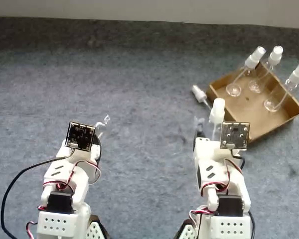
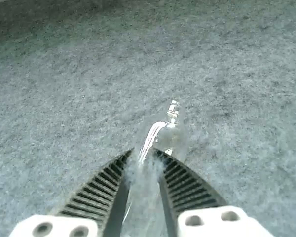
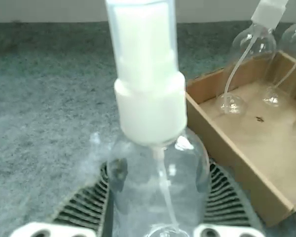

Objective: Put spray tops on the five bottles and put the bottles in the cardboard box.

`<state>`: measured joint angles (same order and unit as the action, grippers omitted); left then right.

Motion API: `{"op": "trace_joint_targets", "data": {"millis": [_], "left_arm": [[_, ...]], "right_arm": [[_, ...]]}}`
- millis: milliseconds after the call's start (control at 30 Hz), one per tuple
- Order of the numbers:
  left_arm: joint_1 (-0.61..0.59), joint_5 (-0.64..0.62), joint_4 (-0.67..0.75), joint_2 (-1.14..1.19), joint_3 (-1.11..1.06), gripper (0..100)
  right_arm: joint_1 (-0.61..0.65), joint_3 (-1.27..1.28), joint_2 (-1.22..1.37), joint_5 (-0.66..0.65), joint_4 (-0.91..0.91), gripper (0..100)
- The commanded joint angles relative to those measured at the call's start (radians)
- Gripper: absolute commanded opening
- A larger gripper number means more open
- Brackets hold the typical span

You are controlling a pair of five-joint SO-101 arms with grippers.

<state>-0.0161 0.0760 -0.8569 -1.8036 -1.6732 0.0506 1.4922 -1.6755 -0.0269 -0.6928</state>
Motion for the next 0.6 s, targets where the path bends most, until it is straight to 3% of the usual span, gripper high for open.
{"op": "trace_joint_targets", "data": {"millis": [0,200,567], "left_arm": [[0.015,0.006,-0.006,-0.008,-0.021,1],[0.015,0.006,-0.006,-0.008,-0.021,1],[0.015,0.006,-0.006,-0.007,-0.021,1]], "right_arm": [[-0.068,-0.113,-0.002,-0.015,-0.002,13.5],[-0.191,-0.209,-0.001,-0.017,-0.002,13.5],[-0.208,-0.305,0.019,-0.017,-0.005,13.5]]}}
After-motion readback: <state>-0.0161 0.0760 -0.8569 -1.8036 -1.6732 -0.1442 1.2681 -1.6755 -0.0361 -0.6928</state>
